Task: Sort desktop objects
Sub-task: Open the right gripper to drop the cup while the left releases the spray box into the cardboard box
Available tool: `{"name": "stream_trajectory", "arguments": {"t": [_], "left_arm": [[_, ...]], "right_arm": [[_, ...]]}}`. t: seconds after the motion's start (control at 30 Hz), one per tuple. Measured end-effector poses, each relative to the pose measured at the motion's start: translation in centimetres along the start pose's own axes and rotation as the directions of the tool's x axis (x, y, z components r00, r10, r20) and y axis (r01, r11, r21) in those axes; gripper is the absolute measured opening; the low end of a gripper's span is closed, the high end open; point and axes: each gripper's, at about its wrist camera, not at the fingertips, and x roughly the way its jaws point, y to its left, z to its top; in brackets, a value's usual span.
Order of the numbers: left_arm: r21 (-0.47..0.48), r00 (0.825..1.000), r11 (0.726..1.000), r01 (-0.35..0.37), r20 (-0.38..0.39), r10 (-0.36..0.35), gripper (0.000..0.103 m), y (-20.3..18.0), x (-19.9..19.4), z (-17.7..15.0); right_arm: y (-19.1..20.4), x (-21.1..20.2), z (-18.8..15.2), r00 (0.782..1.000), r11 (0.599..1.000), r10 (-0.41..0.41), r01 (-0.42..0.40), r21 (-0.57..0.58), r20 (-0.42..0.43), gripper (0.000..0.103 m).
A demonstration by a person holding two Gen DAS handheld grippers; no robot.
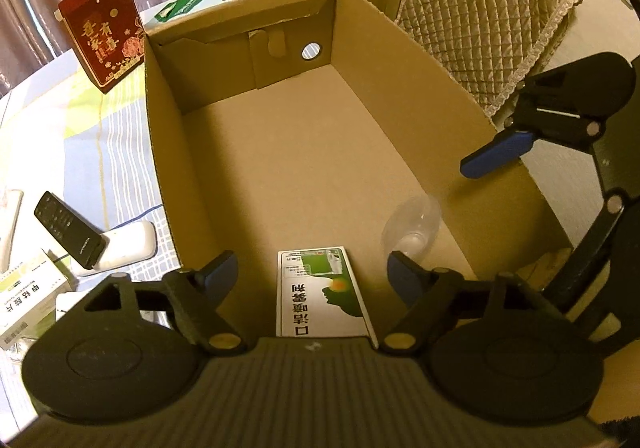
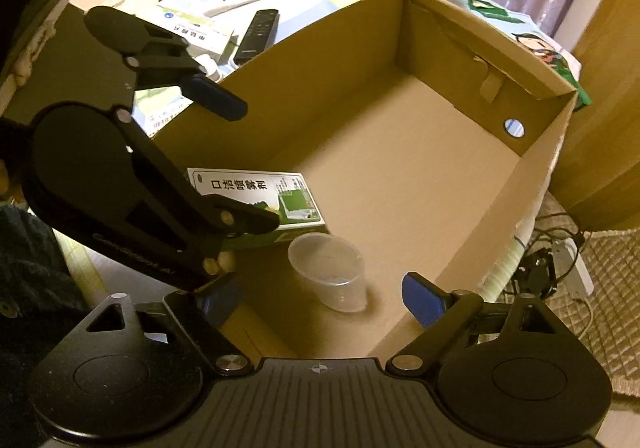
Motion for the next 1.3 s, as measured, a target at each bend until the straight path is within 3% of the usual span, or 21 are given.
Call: {"name": "stream_trajectory", "arguments": {"t": [0.27, 0.9, 1.3], "left_arm": [[0.012, 1.0, 1.0, 0.004, 0.022, -0.005, 0.087, -0.2, -1.5, -0.4], [0.004, 0.997, 1.0, -0.011, 0.077, 0.011, 0.089, -0.2, -4.3, -1.5], [0.091, 0.992, 0.995, 0.034, 0.121, -0.045, 0.091, 0.1, -6.8, -2.5]], "right_arm": [[0.2, -0.5, -0.4, 1.0, 0.998, -0.022, 0.021, 0.052, 0.016, 0.09], [1.1, -2.4, -1.5, 0.995, 0.991, -0.067, 0.059, 0.123, 0.067, 0.09], [3.2, -4.2, -2.3, 0.985, 0.957, -0.156, 0.13, 0.258, 0.08, 0.09]]}}
